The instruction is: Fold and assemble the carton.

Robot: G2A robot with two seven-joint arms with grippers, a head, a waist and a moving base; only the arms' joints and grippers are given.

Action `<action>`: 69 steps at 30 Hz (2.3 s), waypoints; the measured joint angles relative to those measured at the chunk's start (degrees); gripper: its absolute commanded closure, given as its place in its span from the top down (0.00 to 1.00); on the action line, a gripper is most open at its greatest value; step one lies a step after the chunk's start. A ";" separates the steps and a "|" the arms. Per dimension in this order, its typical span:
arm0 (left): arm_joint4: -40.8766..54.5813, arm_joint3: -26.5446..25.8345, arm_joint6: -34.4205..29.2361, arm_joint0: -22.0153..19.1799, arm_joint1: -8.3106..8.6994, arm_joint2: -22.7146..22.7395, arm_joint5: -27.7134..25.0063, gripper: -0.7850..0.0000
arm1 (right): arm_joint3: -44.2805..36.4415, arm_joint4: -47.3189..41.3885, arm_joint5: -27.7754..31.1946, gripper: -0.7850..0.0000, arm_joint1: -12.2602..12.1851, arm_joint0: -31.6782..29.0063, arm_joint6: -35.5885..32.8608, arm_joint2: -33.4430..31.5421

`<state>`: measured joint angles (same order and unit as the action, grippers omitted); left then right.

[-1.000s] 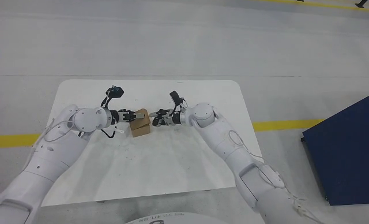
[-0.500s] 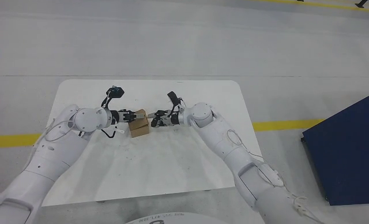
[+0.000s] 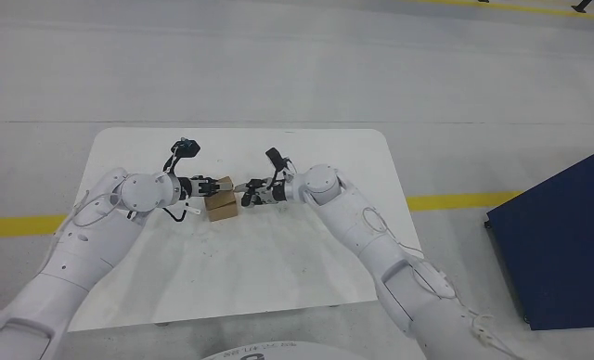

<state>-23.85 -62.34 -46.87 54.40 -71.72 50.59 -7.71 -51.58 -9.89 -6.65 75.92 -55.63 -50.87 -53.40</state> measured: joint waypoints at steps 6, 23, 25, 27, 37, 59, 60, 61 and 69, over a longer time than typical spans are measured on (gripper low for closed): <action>0.00 0.06 0.06 0.03 -0.06 0.07 -0.17 0.87 | 0.47 0.27 -0.13 0.42 0.27 0.45 -0.15 0.71; -0.26 0.26 -0.10 -0.01 -0.23 0.08 -0.24 0.87 | 1.70 0.39 -0.01 0.45 0.95 1.36 0.07 2.01; -0.30 0.26 -0.15 -0.03 -0.25 0.07 -0.22 0.87 | 1.86 0.39 0.00 0.45 1.03 1.46 0.12 2.11; -0.40 0.27 -0.15 -0.04 -0.27 0.06 -0.13 0.86 | 2.01 0.41 0.01 0.45 1.08 1.56 0.13 2.20; -0.89 0.30 -0.86 -0.24 -0.43 -0.22 0.58 0.80 | 2.95 0.37 0.14 0.44 1.20 1.89 0.23 2.14; -2.14 1.60 -1.31 -0.94 -0.95 -1.05 1.78 0.78 | 2.98 -0.85 2.08 0.46 0.71 1.32 0.54 -0.05; -2.16 1.64 -1.34 -0.96 -0.97 -1.07 1.82 0.77 | 2.85 -1.11 2.60 0.46 0.60 1.16 0.37 -0.40; -2.16 1.70 -1.41 -0.99 -0.99 -1.10 1.86 0.78 | 2.63 -1.40 3.43 0.46 0.43 0.89 0.04 -0.87; -1.96 2.23 -1.82 -1.31 -1.23 -1.34 1.96 0.78 | -0.65 2.70 8.43 0.50 -0.49 -1.41 -1.50 -0.83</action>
<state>-25.81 -60.11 -48.69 53.09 -72.95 49.25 -5.75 -52.23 -7.19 1.78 75.43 -57.04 -52.38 -54.23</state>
